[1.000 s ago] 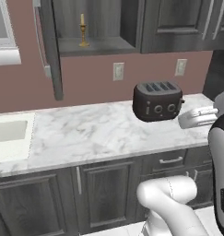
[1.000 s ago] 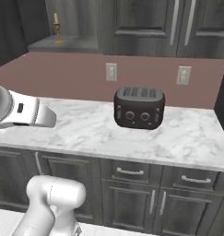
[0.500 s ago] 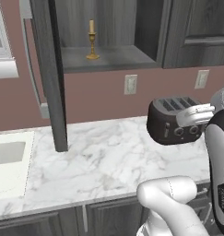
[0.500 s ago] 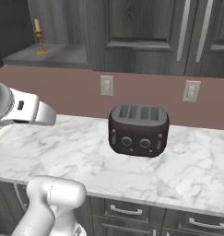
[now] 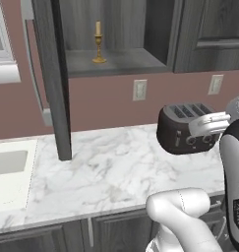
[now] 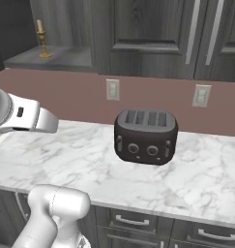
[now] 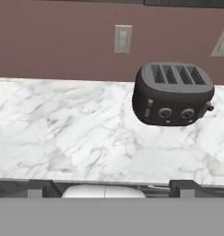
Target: Get the candle and the liquor from the cabinet and move them to the dining counter.
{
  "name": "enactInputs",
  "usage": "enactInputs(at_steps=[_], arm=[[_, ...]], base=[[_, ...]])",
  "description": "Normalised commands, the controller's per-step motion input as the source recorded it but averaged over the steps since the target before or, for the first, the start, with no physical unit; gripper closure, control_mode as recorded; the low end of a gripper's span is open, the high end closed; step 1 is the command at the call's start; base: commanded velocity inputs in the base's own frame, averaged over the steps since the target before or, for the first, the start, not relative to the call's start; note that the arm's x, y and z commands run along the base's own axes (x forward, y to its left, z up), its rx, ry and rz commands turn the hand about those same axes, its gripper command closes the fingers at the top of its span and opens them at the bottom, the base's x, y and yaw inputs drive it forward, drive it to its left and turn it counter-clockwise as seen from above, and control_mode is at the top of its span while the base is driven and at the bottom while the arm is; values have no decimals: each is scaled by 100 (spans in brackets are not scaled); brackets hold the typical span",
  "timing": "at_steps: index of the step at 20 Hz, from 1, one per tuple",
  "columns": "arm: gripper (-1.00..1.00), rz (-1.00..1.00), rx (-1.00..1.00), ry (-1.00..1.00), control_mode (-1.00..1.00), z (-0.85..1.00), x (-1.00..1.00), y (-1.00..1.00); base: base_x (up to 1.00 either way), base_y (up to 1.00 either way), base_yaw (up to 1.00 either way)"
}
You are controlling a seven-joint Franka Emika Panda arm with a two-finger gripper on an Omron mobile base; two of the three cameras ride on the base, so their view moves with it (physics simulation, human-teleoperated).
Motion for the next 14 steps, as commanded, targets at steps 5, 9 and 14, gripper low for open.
enactInputs(at_steps=[5, 9, 14], arm=[[-100, 0, 0, 0, 100, 0, 0, 0], [-100, 0, 0, 0, 100, 0, 0, 0], [-100, 0, 0, 0, 100, 0, 0, 0]], base=[[4, 0, 13], [10, 0, 22], [10, 0, 17]])
